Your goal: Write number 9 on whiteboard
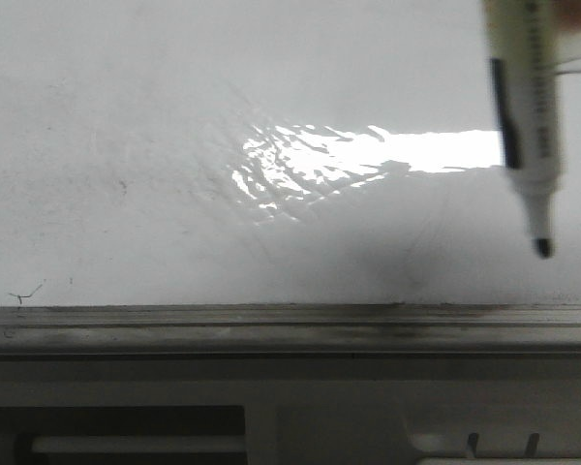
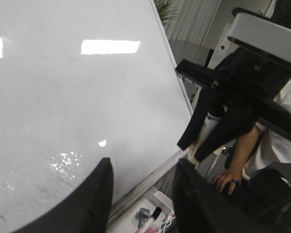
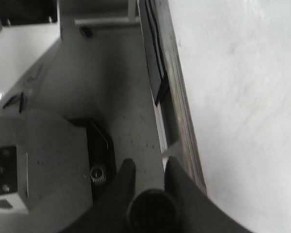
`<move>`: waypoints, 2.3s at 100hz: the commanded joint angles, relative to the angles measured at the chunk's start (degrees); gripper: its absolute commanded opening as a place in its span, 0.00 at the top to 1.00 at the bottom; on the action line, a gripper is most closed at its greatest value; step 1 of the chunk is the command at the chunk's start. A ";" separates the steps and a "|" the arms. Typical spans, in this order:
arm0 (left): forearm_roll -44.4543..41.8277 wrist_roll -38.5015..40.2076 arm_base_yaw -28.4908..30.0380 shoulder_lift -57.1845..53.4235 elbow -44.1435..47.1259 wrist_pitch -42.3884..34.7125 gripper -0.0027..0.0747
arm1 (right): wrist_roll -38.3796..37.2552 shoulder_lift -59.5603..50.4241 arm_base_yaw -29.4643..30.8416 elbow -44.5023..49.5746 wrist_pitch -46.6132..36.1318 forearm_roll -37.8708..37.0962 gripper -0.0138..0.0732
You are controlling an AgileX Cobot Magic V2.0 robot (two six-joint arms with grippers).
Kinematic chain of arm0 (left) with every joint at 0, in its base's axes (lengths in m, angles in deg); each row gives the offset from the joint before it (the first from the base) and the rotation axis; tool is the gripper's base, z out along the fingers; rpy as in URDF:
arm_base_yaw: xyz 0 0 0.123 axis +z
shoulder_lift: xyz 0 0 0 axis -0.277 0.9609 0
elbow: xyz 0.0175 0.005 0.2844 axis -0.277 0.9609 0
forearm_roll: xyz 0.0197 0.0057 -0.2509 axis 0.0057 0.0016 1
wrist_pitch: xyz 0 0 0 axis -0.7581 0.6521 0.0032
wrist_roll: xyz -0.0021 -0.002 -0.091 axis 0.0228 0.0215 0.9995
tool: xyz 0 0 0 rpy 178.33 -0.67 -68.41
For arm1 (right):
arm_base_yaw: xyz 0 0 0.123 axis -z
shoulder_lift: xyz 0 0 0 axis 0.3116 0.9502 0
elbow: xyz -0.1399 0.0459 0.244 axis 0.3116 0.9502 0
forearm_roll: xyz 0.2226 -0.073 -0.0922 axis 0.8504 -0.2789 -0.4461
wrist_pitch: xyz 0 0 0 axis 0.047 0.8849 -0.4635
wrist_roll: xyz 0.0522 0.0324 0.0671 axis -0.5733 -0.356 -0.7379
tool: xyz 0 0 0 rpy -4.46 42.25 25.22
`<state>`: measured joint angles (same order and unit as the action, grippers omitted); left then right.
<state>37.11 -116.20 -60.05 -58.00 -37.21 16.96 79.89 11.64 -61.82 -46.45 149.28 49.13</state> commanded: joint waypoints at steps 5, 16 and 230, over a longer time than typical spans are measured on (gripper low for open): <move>-0.81 1.02 1.28 0.77 -1.43 1.54 0.79 | -7.14 -2.19 0.22 -4.61 1.16 -6.38 0.91; -1.06 1.02 1.27 0.77 -1.43 2.08 0.82 | -9.05 -6.64 0.22 -0.72 -8.24 -6.51 0.88; 1.03 1.02 1.27 0.77 0.71 1.76 0.82 | -5.43 -6.77 8.09 34.35 -64.44 10.16 0.90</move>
<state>35.99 -115.75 -58.99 -57.65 -34.86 20.22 73.05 4.84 -53.36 -13.48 82.13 57.47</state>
